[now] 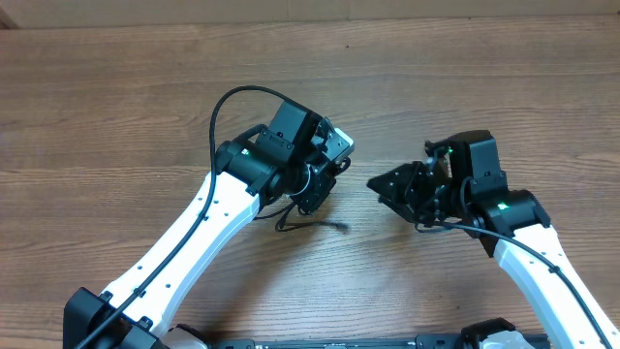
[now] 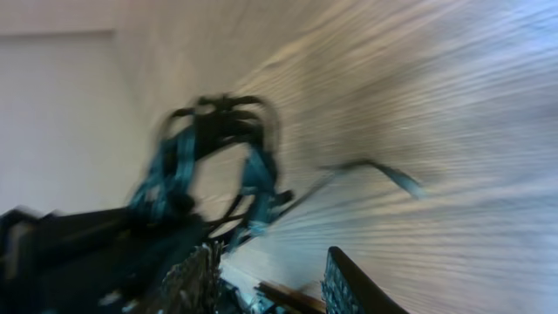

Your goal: Untangle cables

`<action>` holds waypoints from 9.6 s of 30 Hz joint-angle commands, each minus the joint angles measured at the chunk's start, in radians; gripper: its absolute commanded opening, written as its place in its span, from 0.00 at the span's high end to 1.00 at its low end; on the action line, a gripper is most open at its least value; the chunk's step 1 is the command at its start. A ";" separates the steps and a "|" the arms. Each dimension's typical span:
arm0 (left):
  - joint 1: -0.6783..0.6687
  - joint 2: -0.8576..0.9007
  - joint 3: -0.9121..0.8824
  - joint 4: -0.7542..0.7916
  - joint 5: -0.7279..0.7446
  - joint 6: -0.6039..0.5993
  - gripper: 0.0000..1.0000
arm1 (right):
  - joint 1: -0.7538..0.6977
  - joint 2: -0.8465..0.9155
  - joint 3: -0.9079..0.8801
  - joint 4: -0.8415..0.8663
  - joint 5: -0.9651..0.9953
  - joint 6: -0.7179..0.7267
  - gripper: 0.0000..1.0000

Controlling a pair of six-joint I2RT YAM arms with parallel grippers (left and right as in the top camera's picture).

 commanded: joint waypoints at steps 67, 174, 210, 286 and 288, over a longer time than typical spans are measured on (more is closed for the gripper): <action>0.179 -0.014 0.017 0.137 0.353 0.032 0.96 | 0.132 0.138 0.003 -0.063 0.405 0.302 0.96; 0.443 -0.010 0.016 0.065 0.423 -0.873 0.06 | 0.080 0.138 0.110 0.438 -0.121 -0.084 0.96; 0.309 -0.009 -0.014 0.168 0.336 -0.882 0.62 | 0.080 0.138 0.109 0.340 -0.122 -0.194 0.96; 0.647 0.130 0.015 1.027 1.039 -1.301 0.54 | 0.080 0.138 0.109 0.042 0.356 -0.269 0.96; 0.616 0.131 0.014 0.978 1.051 -1.208 0.16 | 0.080 0.138 0.109 0.045 0.348 -0.269 0.96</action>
